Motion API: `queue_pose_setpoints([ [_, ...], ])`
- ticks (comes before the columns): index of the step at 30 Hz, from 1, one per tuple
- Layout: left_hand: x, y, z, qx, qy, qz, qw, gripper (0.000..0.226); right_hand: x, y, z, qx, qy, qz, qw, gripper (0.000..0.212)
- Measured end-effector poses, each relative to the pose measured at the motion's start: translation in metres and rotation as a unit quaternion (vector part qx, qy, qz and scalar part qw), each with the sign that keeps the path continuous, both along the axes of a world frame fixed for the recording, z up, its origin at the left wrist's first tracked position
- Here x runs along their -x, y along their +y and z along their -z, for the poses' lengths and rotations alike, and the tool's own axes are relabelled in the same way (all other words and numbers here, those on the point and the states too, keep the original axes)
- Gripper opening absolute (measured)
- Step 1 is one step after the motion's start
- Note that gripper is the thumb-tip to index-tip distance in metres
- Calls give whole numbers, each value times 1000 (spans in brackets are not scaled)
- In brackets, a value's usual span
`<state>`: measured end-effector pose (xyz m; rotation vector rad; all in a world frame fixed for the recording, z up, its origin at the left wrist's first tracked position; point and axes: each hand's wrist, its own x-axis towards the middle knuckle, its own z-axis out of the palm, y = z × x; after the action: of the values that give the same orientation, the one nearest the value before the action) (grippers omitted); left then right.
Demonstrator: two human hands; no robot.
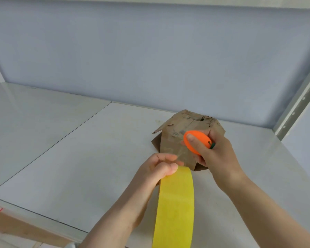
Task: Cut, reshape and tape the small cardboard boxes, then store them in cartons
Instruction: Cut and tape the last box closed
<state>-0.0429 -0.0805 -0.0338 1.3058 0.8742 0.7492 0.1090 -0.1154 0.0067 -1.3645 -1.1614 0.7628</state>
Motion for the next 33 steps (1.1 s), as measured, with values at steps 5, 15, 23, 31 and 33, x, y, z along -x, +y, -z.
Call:
queue_pose_setpoints([
  [5,3,-4,6,-44,-52,22,997,58,1,0,-1,45,-19,-58,997,24],
  [15,7,-13,-6,-36,25,-1,999,60,7,-1,3,4,-175,-98,980,18],
  [23,34,-57,-42,-34,181,-107,977,89,18,-9,5,-60,-150,-50,986,16],
  [31,45,-58,-41,92,18,-75,993,45,37,8,-26,-42,-302,9,952,12],
  [33,59,-45,-42,43,15,-110,993,47,47,20,-35,-24,-278,-3,960,20],
])
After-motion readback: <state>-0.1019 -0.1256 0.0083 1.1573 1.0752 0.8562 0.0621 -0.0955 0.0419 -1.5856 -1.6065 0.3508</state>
